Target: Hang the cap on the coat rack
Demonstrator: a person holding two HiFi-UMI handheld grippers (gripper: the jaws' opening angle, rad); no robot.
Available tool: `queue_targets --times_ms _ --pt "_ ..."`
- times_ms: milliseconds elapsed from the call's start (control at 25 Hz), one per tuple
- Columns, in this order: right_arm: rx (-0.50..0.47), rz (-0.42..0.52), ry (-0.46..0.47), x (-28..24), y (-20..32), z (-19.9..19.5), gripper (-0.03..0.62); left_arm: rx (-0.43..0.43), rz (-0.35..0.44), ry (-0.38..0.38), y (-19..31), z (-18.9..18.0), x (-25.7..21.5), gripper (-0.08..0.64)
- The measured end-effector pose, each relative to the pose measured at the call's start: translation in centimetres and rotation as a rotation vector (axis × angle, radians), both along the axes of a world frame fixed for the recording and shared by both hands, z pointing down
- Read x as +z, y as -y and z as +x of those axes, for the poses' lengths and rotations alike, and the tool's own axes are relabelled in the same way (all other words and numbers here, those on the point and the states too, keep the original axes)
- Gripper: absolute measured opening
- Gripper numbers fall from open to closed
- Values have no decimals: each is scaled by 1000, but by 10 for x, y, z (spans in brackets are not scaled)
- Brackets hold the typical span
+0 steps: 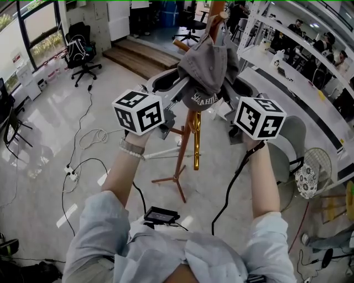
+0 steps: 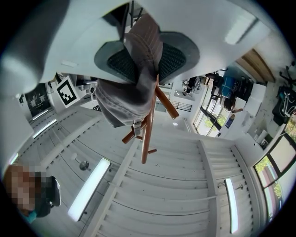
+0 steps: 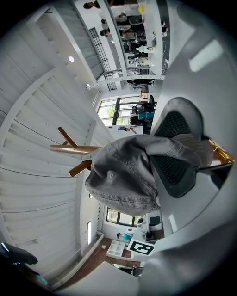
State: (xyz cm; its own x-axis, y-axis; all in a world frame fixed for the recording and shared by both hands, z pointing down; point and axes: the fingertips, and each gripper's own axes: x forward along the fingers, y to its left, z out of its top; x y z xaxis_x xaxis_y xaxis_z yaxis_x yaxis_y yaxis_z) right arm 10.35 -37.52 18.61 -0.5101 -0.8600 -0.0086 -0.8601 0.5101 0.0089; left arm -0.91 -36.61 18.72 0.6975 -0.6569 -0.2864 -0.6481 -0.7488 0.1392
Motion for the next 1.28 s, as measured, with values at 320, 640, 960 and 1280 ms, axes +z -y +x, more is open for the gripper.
queue_targets --times_ms 320,640,960,1280 --pt "-4 4 17 12 6 2 124 -8 2 12 6 2 11 153" --pt "-1 66 19 11 4 3 126 -8 15 11 7 1 10 155" --pt "17 85 15 9 5 4 126 -14 71 23 3 -4 -2 155" --pt "73 103 35 4 -1 10 147 -28 78 38 -7 -14 -2 155"
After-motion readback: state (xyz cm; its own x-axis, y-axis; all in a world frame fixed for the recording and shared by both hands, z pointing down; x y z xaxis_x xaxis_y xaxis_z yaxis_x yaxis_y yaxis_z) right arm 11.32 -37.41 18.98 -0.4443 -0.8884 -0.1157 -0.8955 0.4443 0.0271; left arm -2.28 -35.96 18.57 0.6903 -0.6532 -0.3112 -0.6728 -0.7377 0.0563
